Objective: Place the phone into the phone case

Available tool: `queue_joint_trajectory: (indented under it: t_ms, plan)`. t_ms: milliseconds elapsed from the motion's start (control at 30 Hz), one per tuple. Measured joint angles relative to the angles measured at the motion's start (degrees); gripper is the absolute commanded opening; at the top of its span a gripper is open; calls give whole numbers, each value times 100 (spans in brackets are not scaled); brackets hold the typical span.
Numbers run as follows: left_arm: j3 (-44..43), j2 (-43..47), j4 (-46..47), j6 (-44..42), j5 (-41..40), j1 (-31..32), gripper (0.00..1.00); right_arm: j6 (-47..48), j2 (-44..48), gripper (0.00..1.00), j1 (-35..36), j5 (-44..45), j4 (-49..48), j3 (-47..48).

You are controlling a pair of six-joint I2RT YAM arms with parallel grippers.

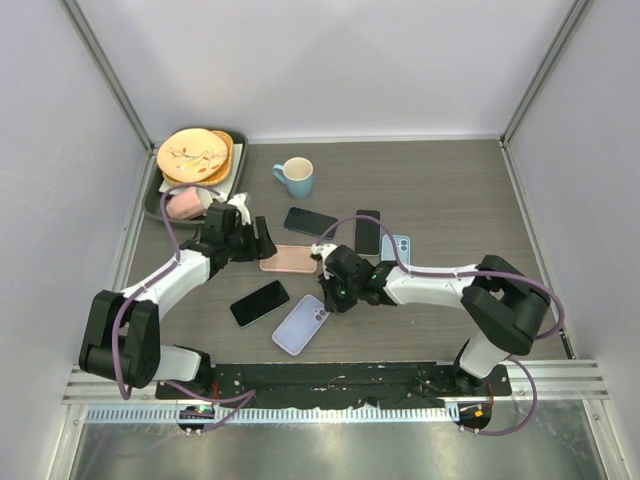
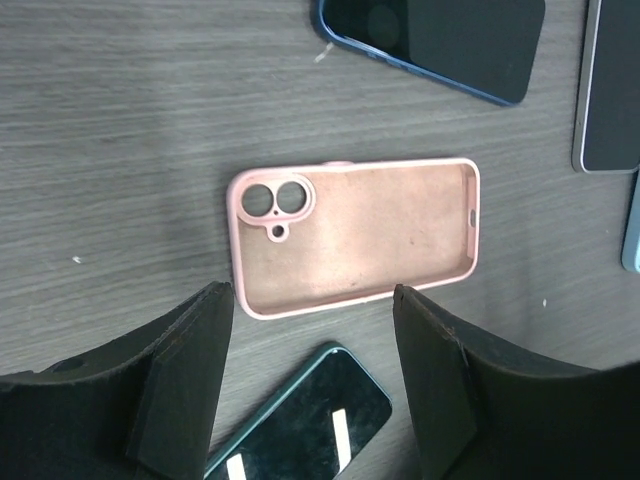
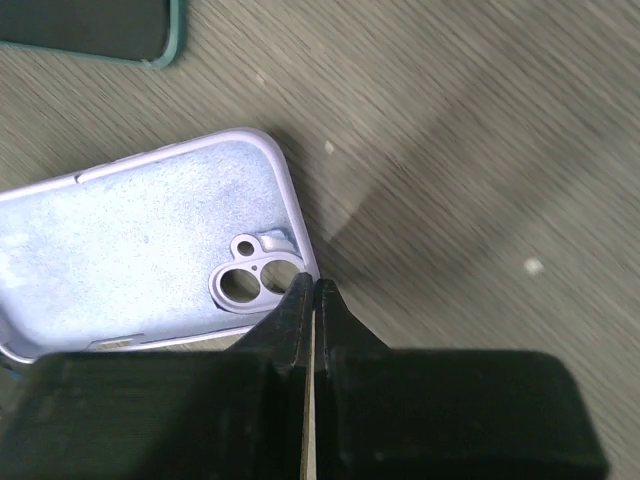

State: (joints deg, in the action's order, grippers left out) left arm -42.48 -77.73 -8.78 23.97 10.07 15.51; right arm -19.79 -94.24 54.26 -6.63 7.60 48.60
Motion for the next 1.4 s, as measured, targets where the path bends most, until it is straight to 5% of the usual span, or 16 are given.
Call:
queue_joint_trajectory:
  t_ms: [233,367,533,767,1000,1400]
  plan:
    - [116,0,39,114,459,55,65,297,1300,2,-7,739,780,-448]
    - [116,-15,83,114,610,205,64,380,2024,30,-37,1023,1027,-514]
    - [111,-33,140,85,734,588,64,538,2052,39,-37,1268,1093,-509]
    - [-111,-35,120,-297,994,1029,64,616,1882,65,-37,1567,1285,-507]
    - [-555,-304,109,-957,1473,1541,64,302,3010,76,-129,2382,1270,-614]
    - [-2151,-2184,-737,-2006,1436,2968,60,-341,4981,83,-2227,1989,1226,-1425]
